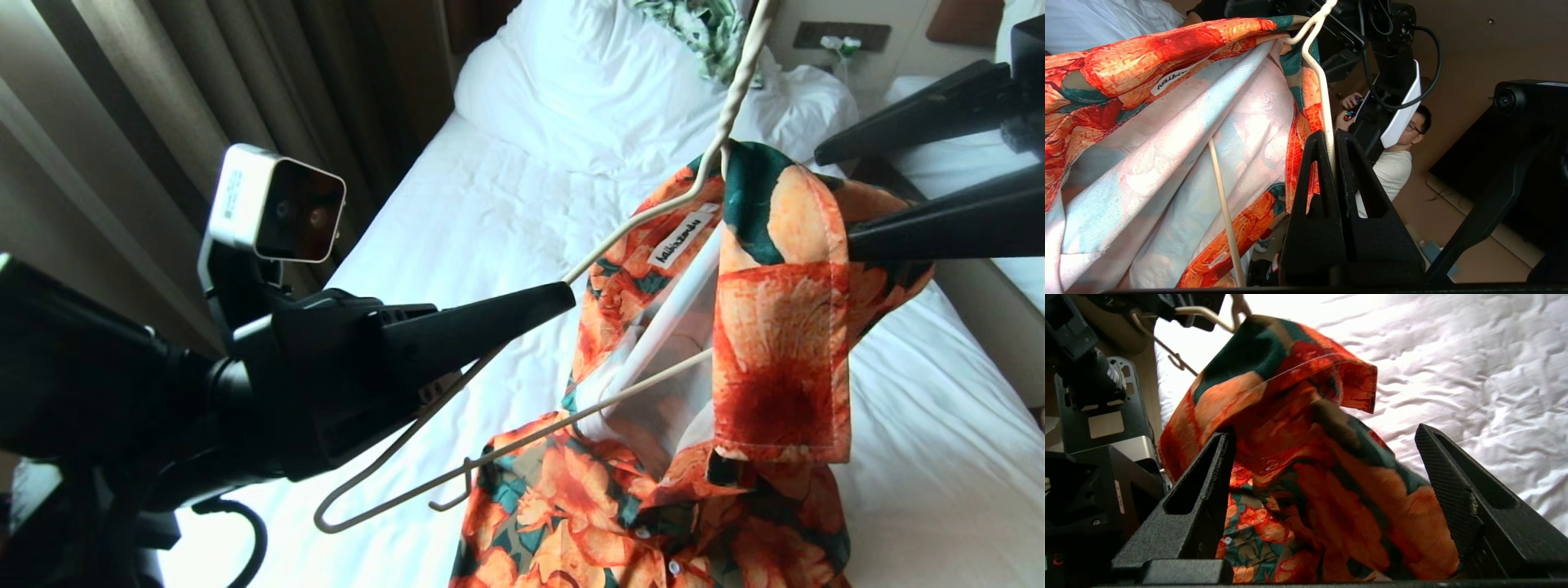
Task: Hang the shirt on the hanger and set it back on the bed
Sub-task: Hook the other side of the shirt onto the hanger
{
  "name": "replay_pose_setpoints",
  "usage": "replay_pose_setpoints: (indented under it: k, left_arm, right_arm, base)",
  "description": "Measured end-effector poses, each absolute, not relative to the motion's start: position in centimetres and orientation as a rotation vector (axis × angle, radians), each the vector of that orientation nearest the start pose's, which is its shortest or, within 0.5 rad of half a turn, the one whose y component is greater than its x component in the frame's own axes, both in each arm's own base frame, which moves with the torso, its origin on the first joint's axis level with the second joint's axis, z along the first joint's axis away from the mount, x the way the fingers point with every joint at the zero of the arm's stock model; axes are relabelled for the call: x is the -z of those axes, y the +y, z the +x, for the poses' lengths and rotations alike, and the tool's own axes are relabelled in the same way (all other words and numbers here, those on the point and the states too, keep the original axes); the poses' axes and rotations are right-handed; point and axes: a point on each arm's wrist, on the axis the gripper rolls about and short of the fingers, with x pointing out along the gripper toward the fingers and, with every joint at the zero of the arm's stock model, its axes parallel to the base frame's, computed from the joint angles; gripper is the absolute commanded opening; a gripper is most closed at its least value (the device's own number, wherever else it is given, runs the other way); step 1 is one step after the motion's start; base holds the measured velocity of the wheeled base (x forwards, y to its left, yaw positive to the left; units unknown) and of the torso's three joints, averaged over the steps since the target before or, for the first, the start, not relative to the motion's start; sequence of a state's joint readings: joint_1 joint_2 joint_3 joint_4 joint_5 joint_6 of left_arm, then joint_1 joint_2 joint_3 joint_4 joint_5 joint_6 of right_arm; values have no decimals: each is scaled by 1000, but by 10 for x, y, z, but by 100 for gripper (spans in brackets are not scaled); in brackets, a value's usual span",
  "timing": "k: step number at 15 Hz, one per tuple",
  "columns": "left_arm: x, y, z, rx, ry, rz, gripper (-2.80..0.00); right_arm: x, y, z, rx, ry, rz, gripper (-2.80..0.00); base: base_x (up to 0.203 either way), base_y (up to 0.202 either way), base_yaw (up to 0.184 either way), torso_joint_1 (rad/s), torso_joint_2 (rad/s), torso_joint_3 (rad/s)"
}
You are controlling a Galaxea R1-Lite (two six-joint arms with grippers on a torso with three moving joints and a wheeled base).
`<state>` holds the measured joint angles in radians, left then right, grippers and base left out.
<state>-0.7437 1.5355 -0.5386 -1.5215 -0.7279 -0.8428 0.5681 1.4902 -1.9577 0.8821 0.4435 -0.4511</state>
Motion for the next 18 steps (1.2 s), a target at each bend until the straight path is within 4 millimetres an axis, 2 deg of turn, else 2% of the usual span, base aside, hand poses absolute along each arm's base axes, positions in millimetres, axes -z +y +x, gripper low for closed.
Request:
replay_pose_setpoints:
  k: [5,10,11,12,18]
  left_arm:
    - [-245,-167,153,1606,62,-670,-280]
    - [-246,-168,152,1612,59,-669,-280]
    - [-246,-168,152,1614,59,-669,-280]
    - [-246,-169,152,1618,58,-669,-280]
    - [-250,-163,153,1695,65,-608,-280]
  right_arm:
    - [-402,115,163,-1113,184,-446,0]
    - [-388,120,164,-1165,250,-466,0]
    - [-388,121,163,-1172,253,-469,-24]
    - [-387,122,163,-1179,254,-471,-280]
    - [-387,123,157,-1215,259,-469,-280]
  base:
    - [0,0,0,0,0,0]
    - [0,0,0,0,0,0]
    - [0,0,0,0,0,0]
    - [0,0,0,0,0,0]
    - [0,0,0,0,0,0]
